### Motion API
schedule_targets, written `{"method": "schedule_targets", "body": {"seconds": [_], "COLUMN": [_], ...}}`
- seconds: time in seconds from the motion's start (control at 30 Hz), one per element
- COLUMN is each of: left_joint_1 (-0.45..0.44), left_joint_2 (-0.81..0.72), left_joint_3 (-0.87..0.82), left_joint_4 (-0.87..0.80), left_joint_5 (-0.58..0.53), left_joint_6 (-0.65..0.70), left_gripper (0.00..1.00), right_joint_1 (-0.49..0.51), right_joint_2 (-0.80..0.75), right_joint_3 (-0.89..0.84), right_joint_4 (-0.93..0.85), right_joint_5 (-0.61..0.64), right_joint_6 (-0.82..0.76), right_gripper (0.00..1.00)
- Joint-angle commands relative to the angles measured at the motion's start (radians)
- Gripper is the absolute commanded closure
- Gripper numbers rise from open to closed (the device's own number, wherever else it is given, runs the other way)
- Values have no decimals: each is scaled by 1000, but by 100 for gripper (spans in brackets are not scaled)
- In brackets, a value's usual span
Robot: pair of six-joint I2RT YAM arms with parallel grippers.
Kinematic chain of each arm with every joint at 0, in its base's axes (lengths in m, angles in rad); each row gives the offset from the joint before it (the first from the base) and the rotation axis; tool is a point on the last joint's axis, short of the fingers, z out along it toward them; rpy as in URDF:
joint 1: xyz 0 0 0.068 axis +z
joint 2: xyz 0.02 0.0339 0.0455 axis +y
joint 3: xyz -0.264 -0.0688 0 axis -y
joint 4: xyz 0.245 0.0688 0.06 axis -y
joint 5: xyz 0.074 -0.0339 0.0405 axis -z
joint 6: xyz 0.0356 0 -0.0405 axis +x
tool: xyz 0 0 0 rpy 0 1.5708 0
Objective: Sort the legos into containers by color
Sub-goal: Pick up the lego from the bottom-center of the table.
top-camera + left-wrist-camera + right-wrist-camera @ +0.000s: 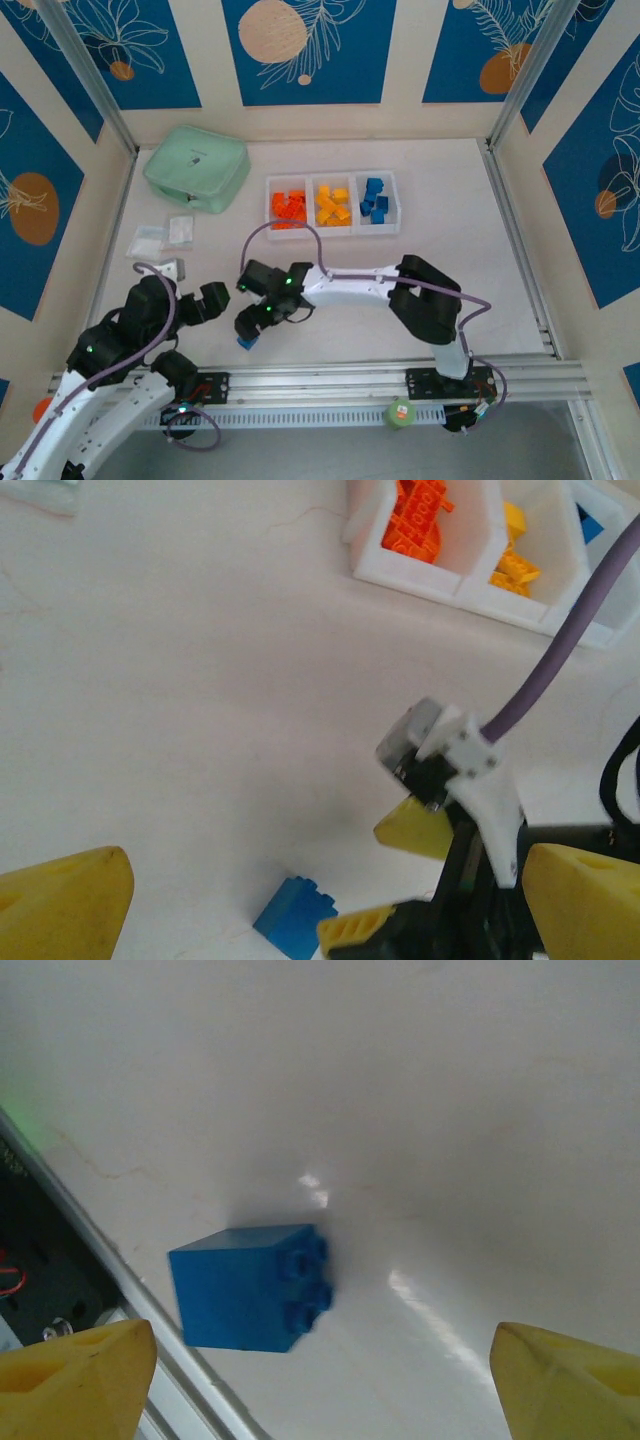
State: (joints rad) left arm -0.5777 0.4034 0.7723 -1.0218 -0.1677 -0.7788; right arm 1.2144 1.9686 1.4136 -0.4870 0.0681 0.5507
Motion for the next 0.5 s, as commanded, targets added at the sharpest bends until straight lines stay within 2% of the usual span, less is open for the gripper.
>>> {"method": "schedule_targets", "body": {"seconds": [0.0,0.2,0.47], "left_joint_1": [14,13,14], "left_joint_2": [-18,-31,-33], "left_joint_3": [31,27,19], "left_joint_4": [-65,-72,-66], "left_joint_5": [-34,-42,-43], "left_joint_6": [-23,-34,-35], "left_gripper": [1,1,1], "right_joint_1": [31,55,70], "right_joint_2": [17,86,161], "right_joint_3": [46,98,157], "right_joint_4": [3,-37,-59], "right_joint_5": [-25,13,25], "right_joint_6": [-9,-14,-29], "right_gripper": [13,15,26]}}
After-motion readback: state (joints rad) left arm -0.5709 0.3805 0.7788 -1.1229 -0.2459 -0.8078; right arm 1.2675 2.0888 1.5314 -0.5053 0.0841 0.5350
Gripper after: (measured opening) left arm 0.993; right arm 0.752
